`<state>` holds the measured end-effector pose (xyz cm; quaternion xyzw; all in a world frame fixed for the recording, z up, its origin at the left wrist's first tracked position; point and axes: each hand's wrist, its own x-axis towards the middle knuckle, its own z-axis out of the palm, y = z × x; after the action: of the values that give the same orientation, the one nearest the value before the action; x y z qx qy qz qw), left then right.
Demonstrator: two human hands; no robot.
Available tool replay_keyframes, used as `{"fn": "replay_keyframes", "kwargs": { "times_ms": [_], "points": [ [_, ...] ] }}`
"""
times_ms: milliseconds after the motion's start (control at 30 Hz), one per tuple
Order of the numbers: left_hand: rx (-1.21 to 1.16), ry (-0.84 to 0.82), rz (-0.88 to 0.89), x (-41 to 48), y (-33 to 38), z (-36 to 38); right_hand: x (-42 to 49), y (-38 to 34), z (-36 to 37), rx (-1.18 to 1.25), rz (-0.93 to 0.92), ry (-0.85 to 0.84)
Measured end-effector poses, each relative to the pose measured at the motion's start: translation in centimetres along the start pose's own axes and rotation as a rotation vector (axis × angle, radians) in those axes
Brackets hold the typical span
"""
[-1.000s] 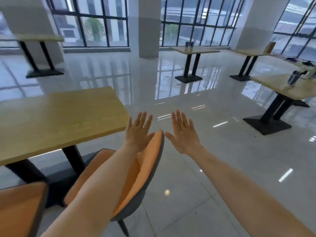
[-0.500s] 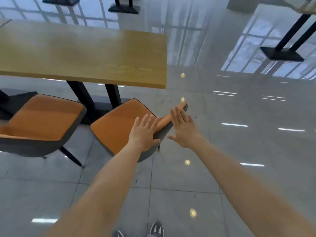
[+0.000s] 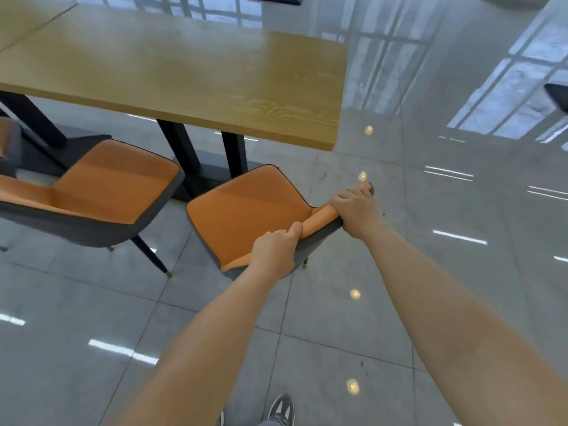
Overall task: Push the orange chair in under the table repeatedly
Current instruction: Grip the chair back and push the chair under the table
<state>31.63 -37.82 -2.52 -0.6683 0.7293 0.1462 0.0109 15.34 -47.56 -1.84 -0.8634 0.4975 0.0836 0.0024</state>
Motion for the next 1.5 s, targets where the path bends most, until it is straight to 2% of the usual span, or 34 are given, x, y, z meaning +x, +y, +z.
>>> {"fn": "replay_keyframes", "kwargs": {
  "times_ms": [100,300,467,633,1167,1500],
  "points": [
    [0.001,0.012,-0.01,-0.8,-0.4,0.2,0.4,0.1,0.0,-0.046,-0.047,-0.02],
    [0.033,-0.031,0.042,-3.1,-2.4,0.3,-2.3,-2.0,0.9,-0.014,-0.042,0.048],
    [0.09,-0.096,0.112,-5.1,-6.5,-0.2,-4.9,-5.9,0.4,0.056,-0.034,0.046],
    [0.136,-0.13,0.162,-6.5,-11.8,-1.2,-5.5,-11.1,-0.3,0.115,-0.027,-0.032],
    [0.218,-0.158,0.368,-4.4,-28.0,-5.2,0.4,-25.7,-2.6,0.235,0.218,-0.033],
    [0.188,-0.117,0.382,-4.2,-30.0,-5.1,1.4,-27.5,-2.5,0.18,0.258,-0.063]
  ]
}}
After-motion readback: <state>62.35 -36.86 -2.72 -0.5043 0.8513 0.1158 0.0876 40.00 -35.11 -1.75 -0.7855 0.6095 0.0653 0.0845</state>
